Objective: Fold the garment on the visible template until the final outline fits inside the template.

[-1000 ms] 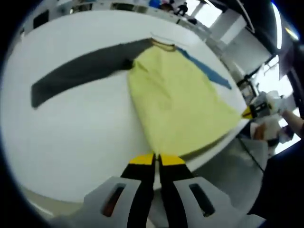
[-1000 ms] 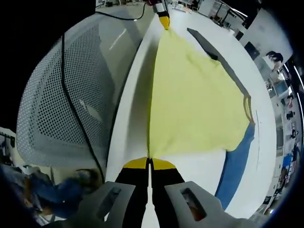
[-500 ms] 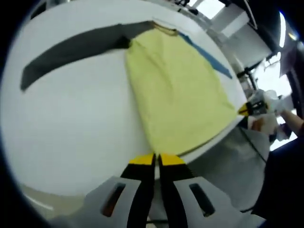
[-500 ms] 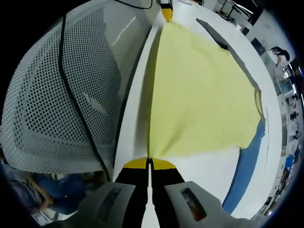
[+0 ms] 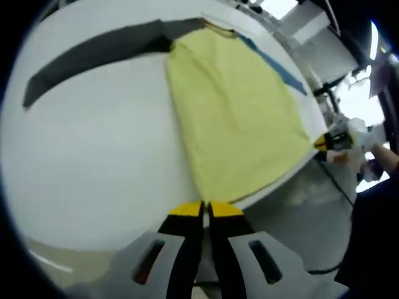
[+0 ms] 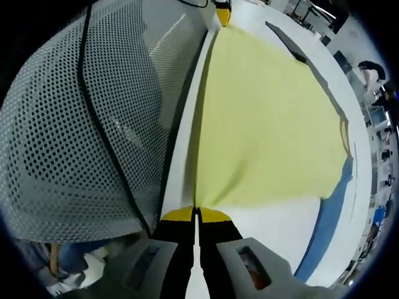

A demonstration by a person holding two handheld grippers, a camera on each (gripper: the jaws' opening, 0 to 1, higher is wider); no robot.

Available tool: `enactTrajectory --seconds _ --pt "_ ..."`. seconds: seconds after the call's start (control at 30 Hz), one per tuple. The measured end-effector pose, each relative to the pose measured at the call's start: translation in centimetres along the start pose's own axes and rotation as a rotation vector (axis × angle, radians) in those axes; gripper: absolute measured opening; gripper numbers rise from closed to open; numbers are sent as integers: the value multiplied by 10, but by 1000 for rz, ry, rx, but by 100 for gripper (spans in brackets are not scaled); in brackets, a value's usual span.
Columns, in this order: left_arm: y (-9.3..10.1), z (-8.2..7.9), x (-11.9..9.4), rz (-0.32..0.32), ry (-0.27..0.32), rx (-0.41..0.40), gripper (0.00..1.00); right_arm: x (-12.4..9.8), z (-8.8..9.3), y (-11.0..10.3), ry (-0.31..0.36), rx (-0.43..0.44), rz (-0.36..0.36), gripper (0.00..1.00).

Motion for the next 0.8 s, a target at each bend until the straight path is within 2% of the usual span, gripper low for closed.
enactTrajectory --seconds 0.3,0.47,0.57,0.8 --pt "-3 3 2 -15 -34 19 0 4 -3 -8 -20 -17 21 2" --pt "-10 6 1 -25 -73 36 0 6 -3 -16 -30 -45 15 1" --pt "-13 7 1 -26 -66 28 0 6 -4 -21 -32 -51 25 1" --pt "-16 7 0 -29 -66 31 0 4 -2 -21 -36 -1 31 1"
Point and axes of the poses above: the point that each gripper's makers call its tool centre point, and the gripper's own axes: x roughly forward along the fingers, y roughly to its right, z roughly out of its underside, the point moved 10 cm from there along -x, roughly backward along the fingers, and after that the axes turned 15 degrees about z, right-handed, at the moved point
